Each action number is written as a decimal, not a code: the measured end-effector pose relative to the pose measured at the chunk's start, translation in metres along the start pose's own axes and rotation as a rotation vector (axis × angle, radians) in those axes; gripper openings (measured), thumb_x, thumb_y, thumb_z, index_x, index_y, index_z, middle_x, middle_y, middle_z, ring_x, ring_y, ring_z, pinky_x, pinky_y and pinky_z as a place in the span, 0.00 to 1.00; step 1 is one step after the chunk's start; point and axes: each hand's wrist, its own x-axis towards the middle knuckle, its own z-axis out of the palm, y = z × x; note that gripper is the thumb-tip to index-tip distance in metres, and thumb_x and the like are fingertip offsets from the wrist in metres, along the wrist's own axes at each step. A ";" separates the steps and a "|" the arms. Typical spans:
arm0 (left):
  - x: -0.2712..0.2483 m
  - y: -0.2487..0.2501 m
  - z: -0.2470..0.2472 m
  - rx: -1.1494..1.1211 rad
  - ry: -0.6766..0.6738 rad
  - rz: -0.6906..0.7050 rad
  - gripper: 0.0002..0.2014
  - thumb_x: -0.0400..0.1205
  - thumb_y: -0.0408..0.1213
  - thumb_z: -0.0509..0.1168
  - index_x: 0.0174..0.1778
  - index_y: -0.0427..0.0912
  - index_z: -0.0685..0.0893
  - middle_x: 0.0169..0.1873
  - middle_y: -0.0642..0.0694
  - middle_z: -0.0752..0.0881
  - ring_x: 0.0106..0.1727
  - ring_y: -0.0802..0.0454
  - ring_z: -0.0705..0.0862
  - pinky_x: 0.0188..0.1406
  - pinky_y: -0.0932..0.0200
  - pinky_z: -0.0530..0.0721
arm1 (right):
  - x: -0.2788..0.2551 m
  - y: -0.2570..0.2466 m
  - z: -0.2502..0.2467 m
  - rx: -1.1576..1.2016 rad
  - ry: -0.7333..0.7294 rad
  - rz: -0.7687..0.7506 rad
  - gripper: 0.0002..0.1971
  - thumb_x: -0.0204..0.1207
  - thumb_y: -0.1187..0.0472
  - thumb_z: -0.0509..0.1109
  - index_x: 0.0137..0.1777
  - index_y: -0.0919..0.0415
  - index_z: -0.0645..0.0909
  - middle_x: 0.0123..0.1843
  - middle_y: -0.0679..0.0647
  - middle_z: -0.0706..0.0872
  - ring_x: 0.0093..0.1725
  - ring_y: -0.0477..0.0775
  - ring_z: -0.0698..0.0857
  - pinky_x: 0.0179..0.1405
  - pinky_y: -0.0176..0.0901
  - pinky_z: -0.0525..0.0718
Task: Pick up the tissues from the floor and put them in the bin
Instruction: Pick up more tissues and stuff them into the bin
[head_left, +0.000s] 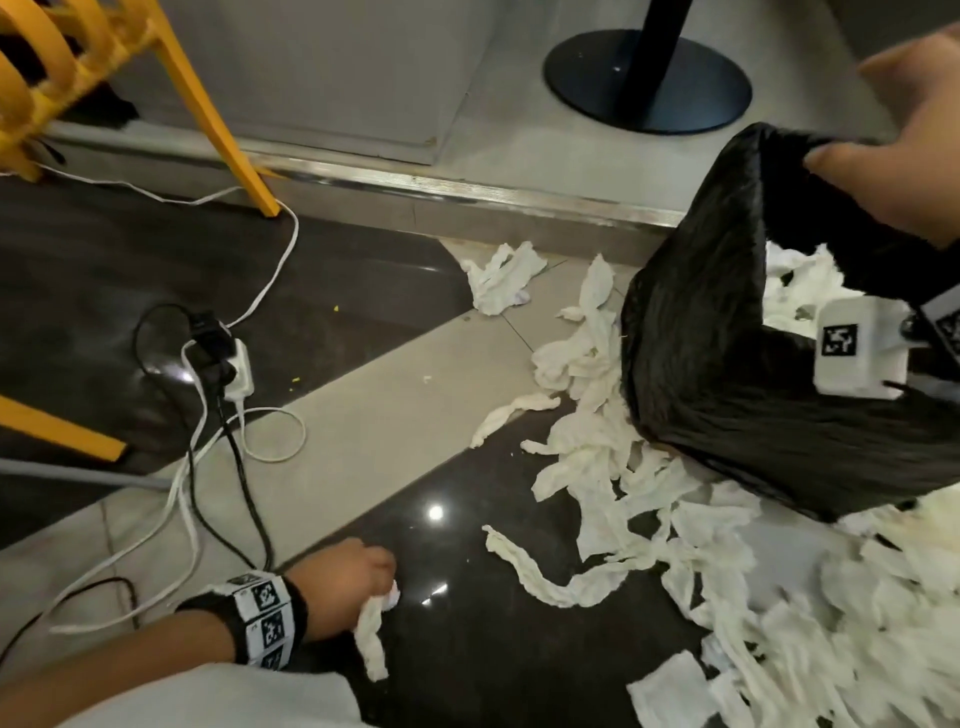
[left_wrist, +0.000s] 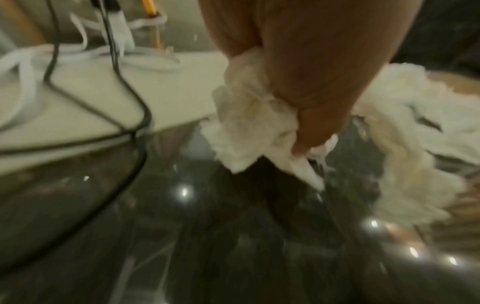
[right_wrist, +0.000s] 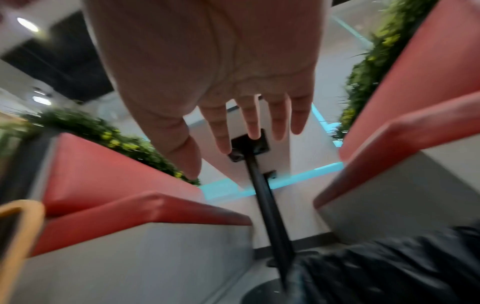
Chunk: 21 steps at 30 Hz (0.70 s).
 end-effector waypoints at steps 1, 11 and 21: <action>-0.001 0.005 0.003 0.053 0.004 -0.007 0.09 0.69 0.48 0.58 0.34 0.54 0.83 0.38 0.59 0.85 0.36 0.61 0.85 0.40 0.68 0.82 | -0.005 -0.018 -0.004 0.014 -0.023 -0.026 0.31 0.67 0.34 0.67 0.68 0.47 0.71 0.70 0.57 0.75 0.68 0.65 0.76 0.67 0.65 0.76; 0.022 0.000 -0.202 -0.117 0.624 -0.131 0.05 0.74 0.41 0.70 0.35 0.45 0.83 0.39 0.46 0.82 0.42 0.44 0.84 0.39 0.60 0.73 | -0.125 -0.087 0.066 -0.094 -0.941 -0.656 0.03 0.73 0.55 0.65 0.40 0.52 0.76 0.40 0.48 0.80 0.39 0.53 0.78 0.32 0.42 0.75; 0.080 0.186 -0.482 -0.073 0.877 0.087 0.11 0.74 0.49 0.67 0.34 0.49 0.73 0.38 0.50 0.75 0.52 0.45 0.80 0.40 0.55 0.72 | -0.182 -0.039 0.110 -0.241 -1.294 -0.724 0.10 0.77 0.59 0.65 0.54 0.63 0.82 0.35 0.51 0.77 0.41 0.57 0.76 0.27 0.36 0.65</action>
